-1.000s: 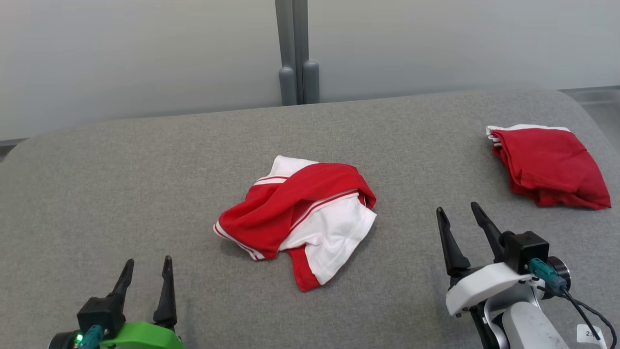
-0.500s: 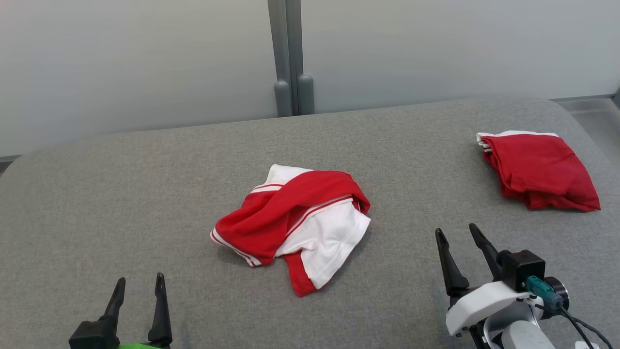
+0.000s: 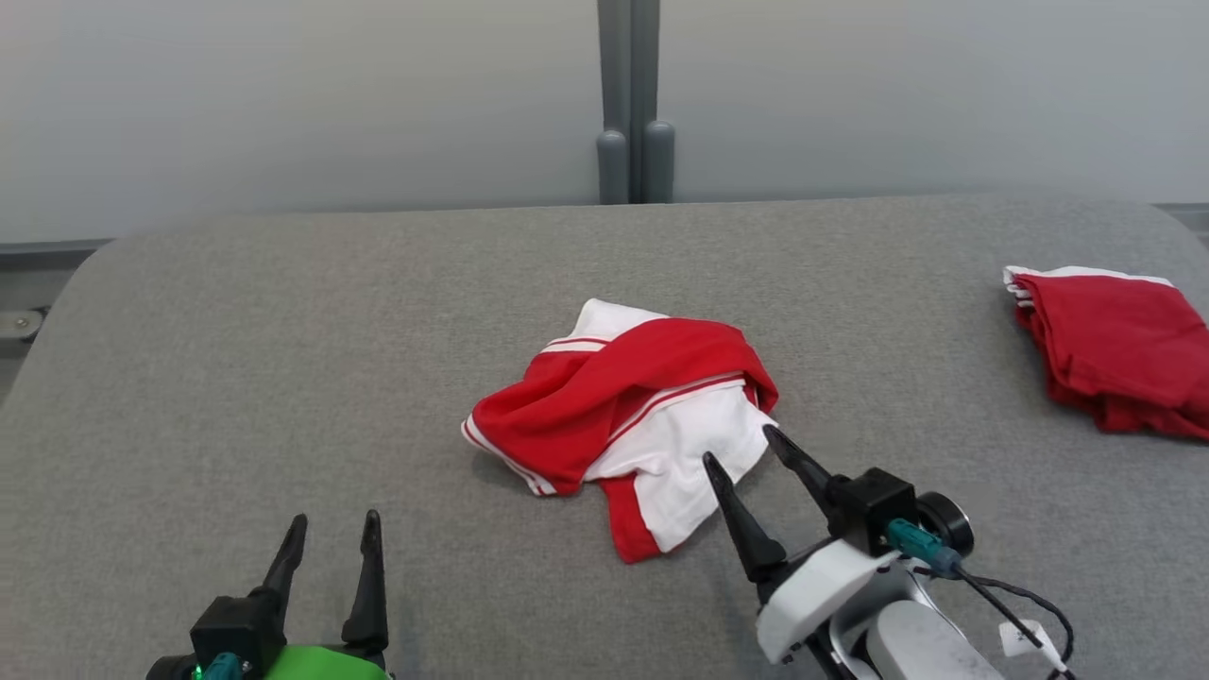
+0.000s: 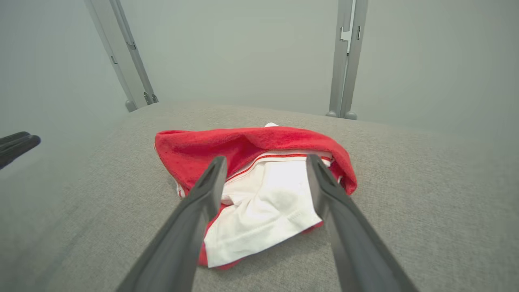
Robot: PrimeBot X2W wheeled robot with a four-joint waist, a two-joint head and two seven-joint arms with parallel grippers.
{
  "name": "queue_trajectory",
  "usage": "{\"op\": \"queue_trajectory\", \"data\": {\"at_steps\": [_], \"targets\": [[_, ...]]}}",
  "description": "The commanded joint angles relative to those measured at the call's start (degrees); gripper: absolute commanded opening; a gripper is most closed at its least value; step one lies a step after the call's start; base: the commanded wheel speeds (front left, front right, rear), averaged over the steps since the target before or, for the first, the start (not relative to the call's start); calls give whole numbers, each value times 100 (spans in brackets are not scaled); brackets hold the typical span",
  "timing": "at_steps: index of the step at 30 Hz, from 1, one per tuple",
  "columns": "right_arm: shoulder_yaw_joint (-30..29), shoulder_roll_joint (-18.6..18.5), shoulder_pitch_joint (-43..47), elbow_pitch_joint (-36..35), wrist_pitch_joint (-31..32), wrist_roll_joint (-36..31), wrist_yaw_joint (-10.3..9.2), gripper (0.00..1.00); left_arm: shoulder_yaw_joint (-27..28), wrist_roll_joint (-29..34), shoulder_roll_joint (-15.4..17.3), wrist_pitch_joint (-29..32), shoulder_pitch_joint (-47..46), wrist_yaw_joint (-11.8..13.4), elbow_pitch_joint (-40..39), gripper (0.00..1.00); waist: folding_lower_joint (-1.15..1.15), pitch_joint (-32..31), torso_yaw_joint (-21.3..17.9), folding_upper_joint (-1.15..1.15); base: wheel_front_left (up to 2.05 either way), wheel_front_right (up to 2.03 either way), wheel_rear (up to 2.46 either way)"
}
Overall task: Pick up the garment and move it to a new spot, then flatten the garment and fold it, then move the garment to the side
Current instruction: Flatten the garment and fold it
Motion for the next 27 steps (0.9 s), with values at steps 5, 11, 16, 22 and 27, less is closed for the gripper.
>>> {"op": "queue_trajectory", "data": {"at_steps": [5, 11, 16, 22, 27], "targets": [[808, -13, -705, 423, 2, 107, -8, 100, -327, -115, 9, -1, -226, -22, 81, 100, 0, 282, 1061, 0, 0, 0, 0], [1131, -15, -1524, 1306, 2, -48, -8, 100, -656, -324, 10, -1, -323, -24, 143, 100, 0, 481, 1856, 0, 0, 0, 0], [1193, -42, -1995, 2074, 2, -242, -8, 100, -834, -444, 9, -1, -346, -23, 171, 100, 0, 565, 2285, 0, 0, 0, 0], [1305, -47, -2393, 2911, 2, -441, -8, 100, -888, -495, 6, -1, -404, -23, 208, 100, 0, 664, 2524, 0, 0, 0, 0], [1359, -36, -2710, 3730, 17, -642, -8, 100, -918, -557, 7, -1, -439, -23, 230, 100, 0, 717, 2581, 0, 0, 0, 0]]}}
